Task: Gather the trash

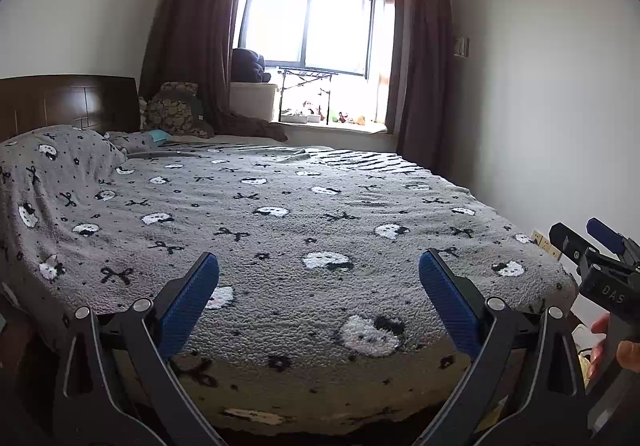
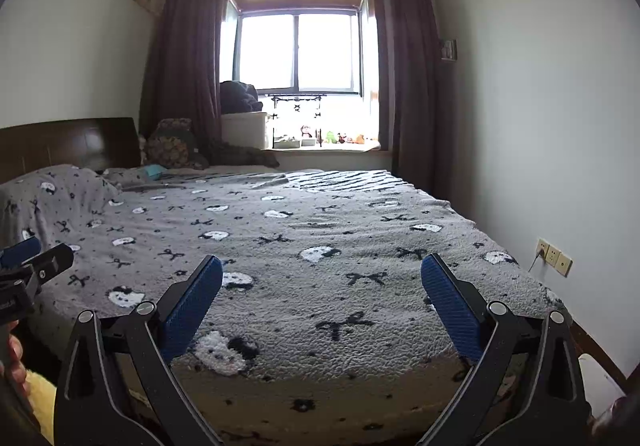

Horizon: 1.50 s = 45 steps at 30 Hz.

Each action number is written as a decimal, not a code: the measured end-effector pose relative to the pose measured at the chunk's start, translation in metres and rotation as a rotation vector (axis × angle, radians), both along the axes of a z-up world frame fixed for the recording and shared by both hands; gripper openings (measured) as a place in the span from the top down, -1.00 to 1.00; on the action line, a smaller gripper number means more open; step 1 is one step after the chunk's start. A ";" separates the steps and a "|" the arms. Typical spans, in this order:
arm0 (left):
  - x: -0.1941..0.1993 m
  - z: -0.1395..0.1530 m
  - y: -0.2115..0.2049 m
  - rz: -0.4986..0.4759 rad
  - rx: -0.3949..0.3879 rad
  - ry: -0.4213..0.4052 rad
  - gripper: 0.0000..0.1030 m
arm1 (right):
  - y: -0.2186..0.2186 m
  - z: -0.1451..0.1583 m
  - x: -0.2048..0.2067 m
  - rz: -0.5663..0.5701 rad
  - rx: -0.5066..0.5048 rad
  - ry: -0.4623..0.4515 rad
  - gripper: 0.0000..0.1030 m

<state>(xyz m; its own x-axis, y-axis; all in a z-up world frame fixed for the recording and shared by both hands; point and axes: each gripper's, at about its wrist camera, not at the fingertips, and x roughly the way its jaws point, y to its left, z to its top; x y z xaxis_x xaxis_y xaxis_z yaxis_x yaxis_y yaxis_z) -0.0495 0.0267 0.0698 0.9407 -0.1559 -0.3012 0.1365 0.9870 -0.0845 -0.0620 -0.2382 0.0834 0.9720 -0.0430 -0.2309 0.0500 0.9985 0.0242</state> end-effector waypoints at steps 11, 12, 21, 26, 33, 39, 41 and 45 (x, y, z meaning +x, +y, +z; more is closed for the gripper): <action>0.000 0.002 -0.001 -0.012 0.003 -0.001 -0.84 | 0.001 0.000 0.003 0.010 -0.001 0.002 -0.93; 0.000 0.002 -0.002 -0.013 0.004 -0.002 -0.84 | 0.002 -0.001 0.003 0.011 -0.001 0.003 -0.93; 0.000 0.002 -0.004 -0.017 0.005 -0.004 -0.84 | 0.005 0.000 0.001 0.014 -0.004 0.002 -0.93; 0.000 0.002 -0.004 -0.022 0.001 -0.001 -0.84 | 0.006 -0.001 0.001 0.015 -0.003 0.003 -0.93; 0.000 0.002 -0.007 -0.028 0.001 -0.004 -0.84 | 0.008 -0.001 0.000 0.019 -0.002 0.004 -0.93; -0.001 0.002 -0.008 -0.033 0.004 -0.006 -0.84 | 0.009 -0.001 -0.001 0.024 -0.001 0.005 -0.93; -0.001 0.002 -0.009 -0.032 0.004 -0.006 -0.84 | 0.009 -0.001 -0.001 0.024 0.000 0.004 -0.93; -0.001 0.002 -0.008 -0.033 0.004 -0.006 -0.84 | 0.009 0.000 -0.001 0.026 0.001 0.004 -0.93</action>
